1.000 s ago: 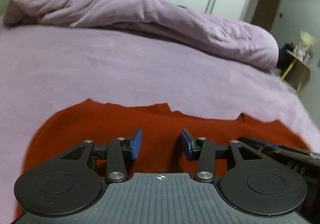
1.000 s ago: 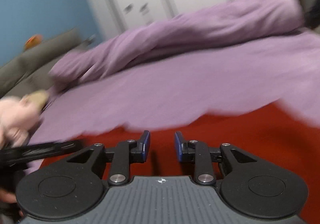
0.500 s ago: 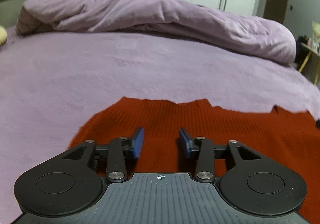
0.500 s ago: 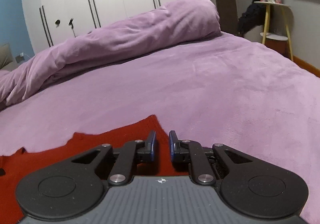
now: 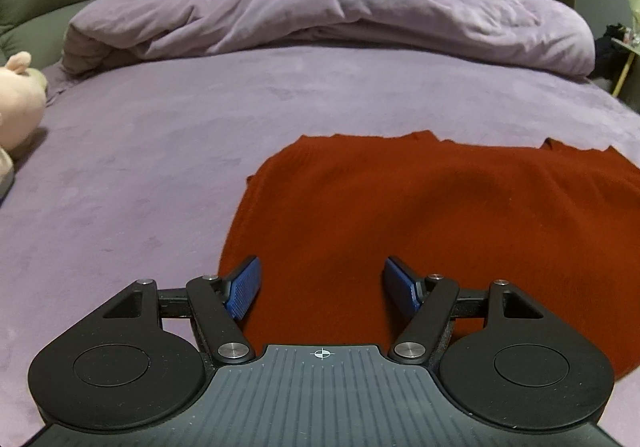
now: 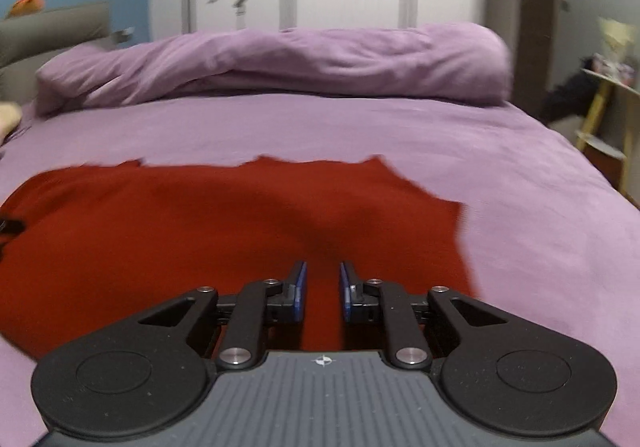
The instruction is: Fold small clothes
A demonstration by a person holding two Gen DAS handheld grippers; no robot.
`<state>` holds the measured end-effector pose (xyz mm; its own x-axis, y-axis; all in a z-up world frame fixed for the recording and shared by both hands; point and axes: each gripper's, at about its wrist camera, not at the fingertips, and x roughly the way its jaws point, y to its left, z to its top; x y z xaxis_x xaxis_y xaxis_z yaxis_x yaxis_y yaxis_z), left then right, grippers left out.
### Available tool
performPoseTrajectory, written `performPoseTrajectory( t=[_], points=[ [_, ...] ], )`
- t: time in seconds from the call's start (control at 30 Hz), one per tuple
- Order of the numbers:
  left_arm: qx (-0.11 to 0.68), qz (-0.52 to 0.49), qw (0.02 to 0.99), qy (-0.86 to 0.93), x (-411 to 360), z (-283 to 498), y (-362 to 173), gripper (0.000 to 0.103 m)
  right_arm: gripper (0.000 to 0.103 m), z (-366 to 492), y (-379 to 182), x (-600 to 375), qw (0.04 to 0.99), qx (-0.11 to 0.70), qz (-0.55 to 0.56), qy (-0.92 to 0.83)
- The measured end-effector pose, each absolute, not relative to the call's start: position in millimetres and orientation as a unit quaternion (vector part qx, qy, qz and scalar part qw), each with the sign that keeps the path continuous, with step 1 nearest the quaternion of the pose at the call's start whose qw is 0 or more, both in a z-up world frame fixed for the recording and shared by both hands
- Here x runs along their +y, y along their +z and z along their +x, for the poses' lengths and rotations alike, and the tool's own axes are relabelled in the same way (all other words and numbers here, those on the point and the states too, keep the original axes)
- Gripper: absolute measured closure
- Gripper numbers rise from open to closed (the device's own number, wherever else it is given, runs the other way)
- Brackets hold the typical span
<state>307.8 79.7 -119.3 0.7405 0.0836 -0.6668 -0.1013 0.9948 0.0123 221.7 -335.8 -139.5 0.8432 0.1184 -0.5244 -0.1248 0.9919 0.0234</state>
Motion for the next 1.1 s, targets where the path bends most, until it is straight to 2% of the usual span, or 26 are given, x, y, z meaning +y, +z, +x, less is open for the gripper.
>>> performPoseTrajectory(
  t=[0.4, 0.6, 0.63, 0.77, 0.93, 1.1],
  points=[
    [0.381, -0.008, 0.922, 0.064, 86, 304, -119, 0.028, 0.089, 221, -141, -358, 0.958, 0.281, -0.052, 0.006],
    [0.383, -0.044, 0.917, 0.101, 121, 288, -117, 0.026, 0.08, 214, -140, -359, 0.955, 0.285, -0.081, -0.028],
    [0.381, -0.053, 0.917, 0.108, 129, 283, -116, 0.026, 0.075, 213, -139, -359, 0.952, 0.29, -0.09, -0.046],
    [0.386, -0.066, 0.91, 0.133, 158, 260, -114, 0.029, 0.075, 211, -132, -370, 0.941, 0.317, -0.068, -0.099],
    [0.383, -0.164, 0.906, 0.076, 173, 223, -106, 0.031, 0.075, 182, -103, -363, 0.957, 0.287, 0.002, -0.033],
    [0.382, -0.28, 0.88, 0.021, 172, 205, -109, 0.032, 0.069, 159, -88, -312, 0.961, 0.26, 0.031, 0.09]
  ],
)
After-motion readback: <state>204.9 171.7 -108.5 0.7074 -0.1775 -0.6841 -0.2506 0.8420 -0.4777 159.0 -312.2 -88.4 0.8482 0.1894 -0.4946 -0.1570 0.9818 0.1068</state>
